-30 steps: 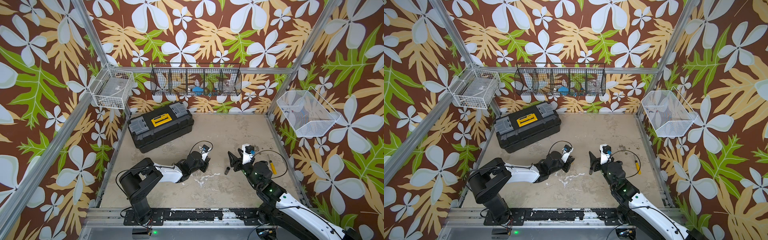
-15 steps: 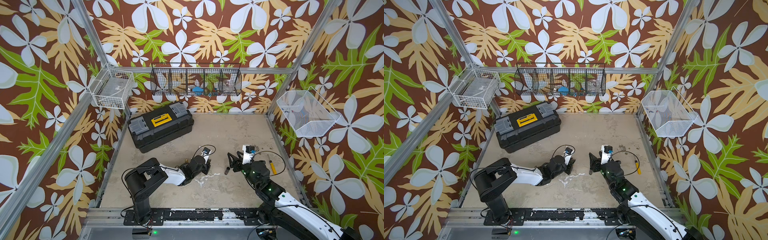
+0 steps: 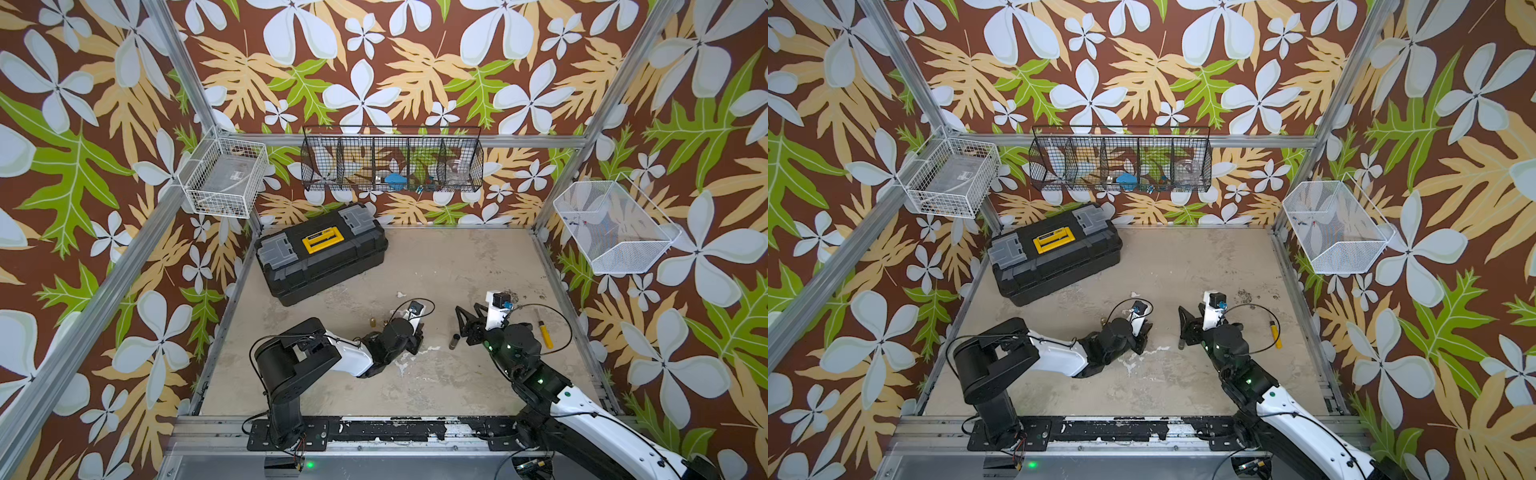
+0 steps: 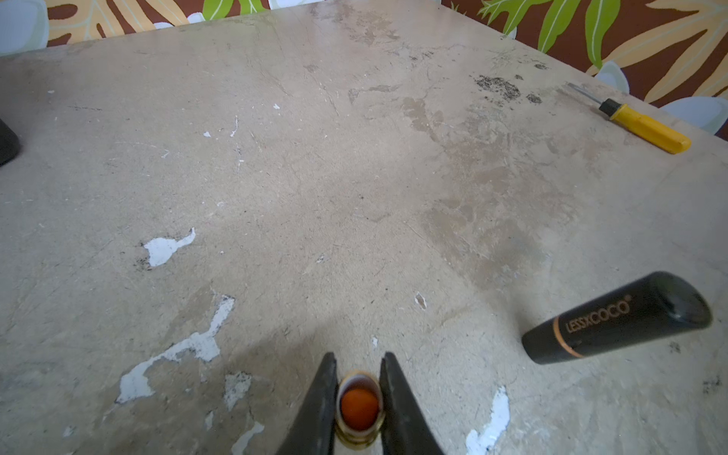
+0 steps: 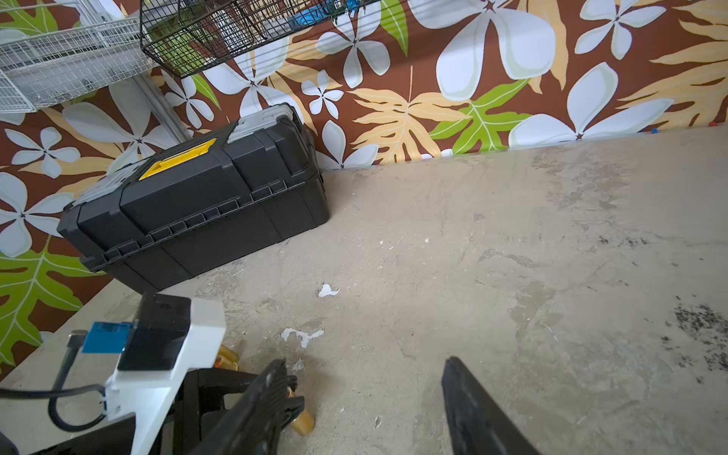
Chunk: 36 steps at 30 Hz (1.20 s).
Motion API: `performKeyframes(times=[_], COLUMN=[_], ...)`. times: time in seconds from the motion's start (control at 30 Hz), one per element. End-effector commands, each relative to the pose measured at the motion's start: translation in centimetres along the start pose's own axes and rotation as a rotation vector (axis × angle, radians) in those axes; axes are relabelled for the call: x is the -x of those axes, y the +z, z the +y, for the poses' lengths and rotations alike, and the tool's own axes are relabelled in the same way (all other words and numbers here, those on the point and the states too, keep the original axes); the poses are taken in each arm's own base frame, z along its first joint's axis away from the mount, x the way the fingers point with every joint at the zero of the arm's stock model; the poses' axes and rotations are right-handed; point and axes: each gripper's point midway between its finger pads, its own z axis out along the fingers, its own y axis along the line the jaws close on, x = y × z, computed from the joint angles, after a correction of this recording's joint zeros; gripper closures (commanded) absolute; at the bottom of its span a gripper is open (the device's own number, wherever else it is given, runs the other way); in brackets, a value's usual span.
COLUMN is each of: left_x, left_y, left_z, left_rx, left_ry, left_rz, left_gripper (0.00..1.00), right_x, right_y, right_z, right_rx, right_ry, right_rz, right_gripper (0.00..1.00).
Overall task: Open the lipstick cap
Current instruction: Place the lipstick at the center of the board.
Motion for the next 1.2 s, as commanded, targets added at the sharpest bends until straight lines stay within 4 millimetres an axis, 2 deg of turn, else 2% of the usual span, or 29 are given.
performKeyframes(times=[0.0, 0.2, 0.43, 0.73, 1.0, 1.17], left_x=[0.4, 0.0, -0.1, 0.0, 0.6, 1.8], left_y=[0.1, 0.0, -0.1, -0.3, -0.8, -2.1], left_z=[0.0, 0.2, 0.1, -0.2, -0.5, -0.5], left_rx=[0.005, 0.011, 0.007, 0.0, -0.014, -0.027], left_ry=[-0.011, -0.012, -0.009, 0.001, 0.001, -0.003], left_rz=[-0.026, -0.022, -0.021, -0.022, -0.029, -0.062], left_gripper=[0.79, 0.77, 0.67, 0.66, 0.53, 0.45], right_x=[0.4, 0.3, 0.2, 0.1, -0.2, -1.5], right_y=[0.0, -0.1, 0.0, 0.0, 0.3, 1.1], right_z=[0.2, 0.3, 0.2, 0.2, 0.5, 0.9], right_rx=[0.012, 0.016, 0.017, 0.013, 0.02, 0.024], right_ry=[0.006, -0.002, -0.004, -0.005, -0.012, -0.026], right_rz=[-0.018, -0.018, -0.019, -0.018, 0.02, 0.142], right_gripper=[0.36, 0.35, 0.35, 0.35, 0.34, 0.34])
